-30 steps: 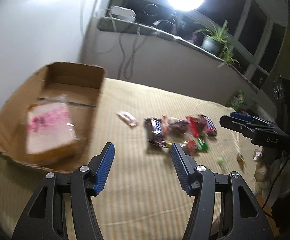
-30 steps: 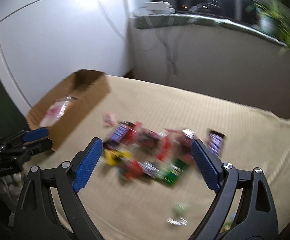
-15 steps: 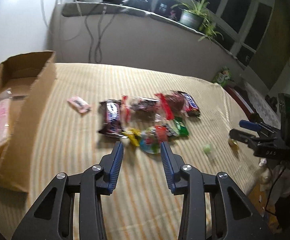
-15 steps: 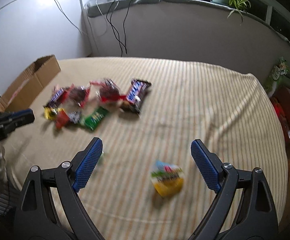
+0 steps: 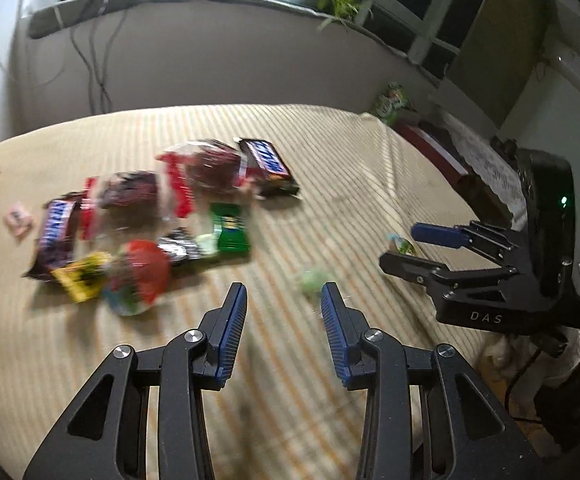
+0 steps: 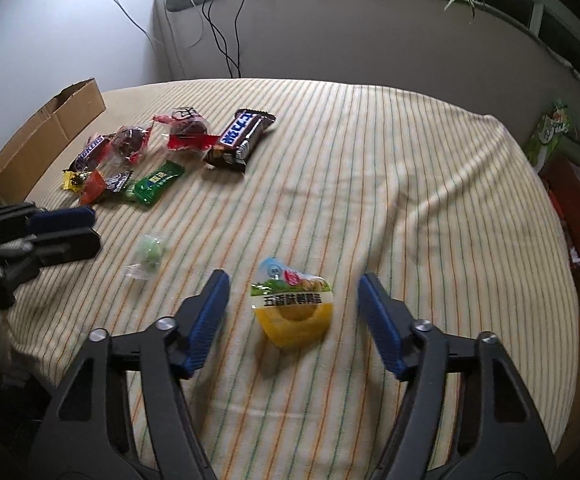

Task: Organize snacks
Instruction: 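Close the right tool on the yellow snack pouch while the left tool grasps a green candy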

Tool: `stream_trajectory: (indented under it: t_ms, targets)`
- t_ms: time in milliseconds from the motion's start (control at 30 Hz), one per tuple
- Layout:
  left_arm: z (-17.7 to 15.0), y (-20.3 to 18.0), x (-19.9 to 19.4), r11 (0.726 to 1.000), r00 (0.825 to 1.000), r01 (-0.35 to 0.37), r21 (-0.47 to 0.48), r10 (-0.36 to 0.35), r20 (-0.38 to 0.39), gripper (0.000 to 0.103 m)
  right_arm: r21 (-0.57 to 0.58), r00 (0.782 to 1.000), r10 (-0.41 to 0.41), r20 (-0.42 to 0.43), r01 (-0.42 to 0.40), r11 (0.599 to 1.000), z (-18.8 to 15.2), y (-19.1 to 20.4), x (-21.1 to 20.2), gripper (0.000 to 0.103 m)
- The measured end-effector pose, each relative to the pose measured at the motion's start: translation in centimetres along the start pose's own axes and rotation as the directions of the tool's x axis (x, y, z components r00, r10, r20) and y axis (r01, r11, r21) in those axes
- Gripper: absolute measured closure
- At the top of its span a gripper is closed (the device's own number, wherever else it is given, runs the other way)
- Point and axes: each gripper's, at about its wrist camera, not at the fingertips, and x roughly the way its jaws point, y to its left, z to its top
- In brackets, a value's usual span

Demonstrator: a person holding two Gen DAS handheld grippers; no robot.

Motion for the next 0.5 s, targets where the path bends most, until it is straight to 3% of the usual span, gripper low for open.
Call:
stream_trajectory:
  t_ms: [300,500]
  targets:
    - [0.5,-1.4,2.5,1.000,0.999,-0.008,0.020,0.009,-0.048,0.067,-0.008,1.000,0.022,-0.003,-0.022,1.000,-0.1,-0.7,0.8,0.039]
    - [0.7,-2.5,3.0,0.998,0.998,-0.015,0.054,0.018,-0.056,0.067,-0.005,0.999,0.033,-0.003,-0.033,0.999,-0.1,-0.9,0.5,0.059]
